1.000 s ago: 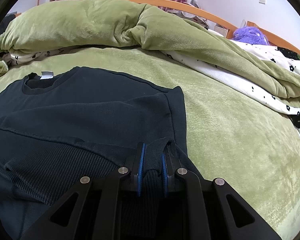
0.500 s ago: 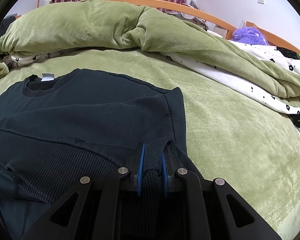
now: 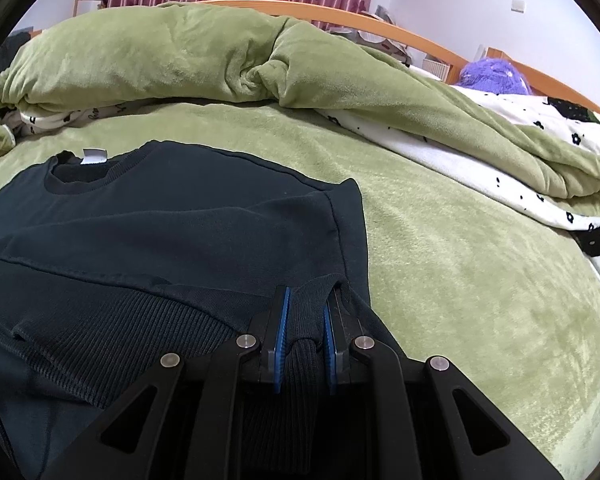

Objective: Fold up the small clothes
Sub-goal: 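Lay the hem down near the collar with both tools, holding it flat, then open both tools and release the hem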

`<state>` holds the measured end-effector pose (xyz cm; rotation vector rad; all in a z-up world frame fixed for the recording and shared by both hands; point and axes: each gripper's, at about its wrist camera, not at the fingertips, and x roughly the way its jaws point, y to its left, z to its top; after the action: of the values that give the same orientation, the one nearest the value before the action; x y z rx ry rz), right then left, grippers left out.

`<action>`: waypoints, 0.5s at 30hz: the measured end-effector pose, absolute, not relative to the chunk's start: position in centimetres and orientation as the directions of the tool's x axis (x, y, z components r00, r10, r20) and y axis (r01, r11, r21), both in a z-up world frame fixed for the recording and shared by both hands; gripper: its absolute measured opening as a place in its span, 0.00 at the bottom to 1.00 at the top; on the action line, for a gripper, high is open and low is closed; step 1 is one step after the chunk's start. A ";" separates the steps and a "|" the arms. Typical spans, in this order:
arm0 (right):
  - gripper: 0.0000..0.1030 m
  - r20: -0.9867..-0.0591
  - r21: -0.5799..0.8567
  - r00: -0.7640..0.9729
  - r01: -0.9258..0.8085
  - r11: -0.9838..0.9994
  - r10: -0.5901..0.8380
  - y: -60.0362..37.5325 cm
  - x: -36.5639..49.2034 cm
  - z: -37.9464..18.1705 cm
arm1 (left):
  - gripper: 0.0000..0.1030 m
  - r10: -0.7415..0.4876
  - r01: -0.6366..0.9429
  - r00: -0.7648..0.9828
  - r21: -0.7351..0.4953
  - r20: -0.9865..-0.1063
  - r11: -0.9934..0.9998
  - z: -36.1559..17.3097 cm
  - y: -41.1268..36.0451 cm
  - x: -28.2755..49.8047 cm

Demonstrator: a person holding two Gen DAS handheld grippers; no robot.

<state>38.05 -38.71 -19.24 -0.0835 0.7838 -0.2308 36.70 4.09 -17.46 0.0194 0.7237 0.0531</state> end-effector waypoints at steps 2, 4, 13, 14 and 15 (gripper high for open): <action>0.15 -0.691 -0.158 0.684 0.172 0.972 -0.234 -38.8 38.0 -19.2 | 0.14 0.046 -0.043 0.748 0.020 -0.662 0.999 -17.5 4.3 36.7; 0.15 -0.692 -0.150 0.685 0.173 0.974 -0.228 -38.8 38.1 -19.2 | 0.14 0.060 -0.046 0.743 0.039 -0.666 0.998 -17.6 3.9 36.8; 0.20 -0.727 -0.056 0.670 0.160 0.986 -0.150 -40.0 38.3 -18.7 | 0.17 0.064 -0.045 0.710 0.045 -0.701 0.998 -16.9 3.8 37.2; 0.22 -0.729 -0.033 0.672 0.156 0.987 -0.131 -40.3 37.9 -18.4 | 0.19 0.058 -0.052 0.708 0.030 -0.704 0.998 -16.5 4.0 36.9; 0.29 -0.729 -0.018 0.674 0.151 0.988 -0.117 -40.5 37.3 -17.9 | 0.28 0.050 -0.058 0.703 0.012 -0.710 0.998 -16.0 4.2 36.3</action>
<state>37.30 -40.46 -17.89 0.0448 0.8171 -0.1506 36.33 4.17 -15.98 -0.0113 0.7891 0.0602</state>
